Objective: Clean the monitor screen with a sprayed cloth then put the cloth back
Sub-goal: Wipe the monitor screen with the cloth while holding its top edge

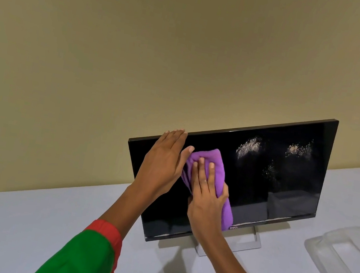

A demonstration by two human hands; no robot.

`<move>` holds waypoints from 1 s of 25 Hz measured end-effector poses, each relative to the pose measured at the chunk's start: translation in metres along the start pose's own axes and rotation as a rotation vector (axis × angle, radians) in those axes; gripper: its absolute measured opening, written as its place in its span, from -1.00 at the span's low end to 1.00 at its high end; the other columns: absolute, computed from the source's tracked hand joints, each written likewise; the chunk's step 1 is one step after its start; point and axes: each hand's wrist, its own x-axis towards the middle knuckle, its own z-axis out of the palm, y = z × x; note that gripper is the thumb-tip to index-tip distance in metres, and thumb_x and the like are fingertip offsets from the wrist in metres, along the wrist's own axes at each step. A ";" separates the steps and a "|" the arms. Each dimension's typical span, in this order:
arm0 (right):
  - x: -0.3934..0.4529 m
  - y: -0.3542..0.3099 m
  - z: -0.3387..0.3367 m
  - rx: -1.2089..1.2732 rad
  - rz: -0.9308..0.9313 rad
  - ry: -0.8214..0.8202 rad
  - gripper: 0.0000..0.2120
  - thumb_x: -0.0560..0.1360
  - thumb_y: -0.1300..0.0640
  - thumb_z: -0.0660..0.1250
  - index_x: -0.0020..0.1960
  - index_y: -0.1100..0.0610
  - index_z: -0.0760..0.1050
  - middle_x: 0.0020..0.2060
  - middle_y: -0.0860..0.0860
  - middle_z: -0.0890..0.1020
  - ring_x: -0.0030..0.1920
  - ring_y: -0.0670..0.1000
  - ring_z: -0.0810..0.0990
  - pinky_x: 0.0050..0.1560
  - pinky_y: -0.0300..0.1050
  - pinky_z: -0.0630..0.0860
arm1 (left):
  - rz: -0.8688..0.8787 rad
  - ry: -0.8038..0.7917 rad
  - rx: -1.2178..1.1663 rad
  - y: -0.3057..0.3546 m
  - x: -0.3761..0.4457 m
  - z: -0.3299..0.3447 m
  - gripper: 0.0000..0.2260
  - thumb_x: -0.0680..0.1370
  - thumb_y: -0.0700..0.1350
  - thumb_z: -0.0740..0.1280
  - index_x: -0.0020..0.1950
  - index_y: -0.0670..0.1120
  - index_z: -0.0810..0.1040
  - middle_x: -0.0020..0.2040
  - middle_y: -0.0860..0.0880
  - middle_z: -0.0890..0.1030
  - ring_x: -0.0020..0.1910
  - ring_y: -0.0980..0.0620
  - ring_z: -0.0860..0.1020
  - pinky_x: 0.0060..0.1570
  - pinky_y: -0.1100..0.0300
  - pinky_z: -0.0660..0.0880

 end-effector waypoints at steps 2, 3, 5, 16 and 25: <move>0.027 0.000 -0.012 0.054 0.003 0.036 -0.22 0.41 0.23 0.21 0.55 0.07 -0.03 0.54 -0.04 0.02 0.55 0.02 -0.01 0.28 0.23 0.26 | -0.019 0.023 -0.003 0.002 0.001 -0.001 -0.61 0.62 0.00 0.07 0.38 -0.13 0.35 0.40 -0.11 0.41 0.41 -0.05 0.32 0.37 0.22 0.13; 0.039 0.006 -0.018 0.043 0.015 0.058 -0.27 0.43 0.20 0.15 0.55 0.06 -0.05 0.55 -0.05 -0.01 0.55 0.00 -0.02 0.28 0.20 0.23 | -0.019 0.021 0.000 0.002 0.001 -0.002 -0.62 0.62 0.00 0.07 0.37 -0.12 0.37 0.39 -0.10 0.43 0.40 -0.04 0.33 0.37 0.19 0.18; 0.052 0.023 -0.028 -0.014 0.060 0.076 -0.29 0.45 0.17 0.07 0.56 0.06 -0.09 0.55 -0.05 -0.05 0.55 -0.01 -0.06 0.28 0.17 0.21 | -0.027 -0.004 -0.012 0.001 0.002 -0.003 -0.62 0.62 0.01 0.05 0.38 -0.10 0.36 0.40 -0.07 0.41 0.41 -0.01 0.31 0.37 0.16 0.21; -0.006 0.033 -0.011 0.004 0.258 -0.022 -0.32 0.45 0.13 0.06 0.55 0.15 -0.02 0.54 0.04 0.04 0.52 0.11 0.07 0.24 0.24 0.40 | -0.065 -0.017 -0.100 -0.002 -0.002 -0.002 -0.63 0.62 0.00 0.04 0.41 -0.02 0.33 0.44 0.02 0.35 0.46 0.06 0.20 0.34 0.30 0.04; 0.058 0.074 -0.045 0.080 0.287 0.052 -0.25 0.48 0.21 0.17 0.55 0.07 -0.14 0.55 -0.04 -0.06 0.54 -0.01 -0.09 0.34 0.25 0.23 | -0.108 -0.079 -0.152 -0.002 -0.001 -0.004 -0.63 0.62 0.02 0.01 0.42 0.02 0.30 0.46 0.05 0.31 0.49 0.05 0.11 0.37 0.12 0.17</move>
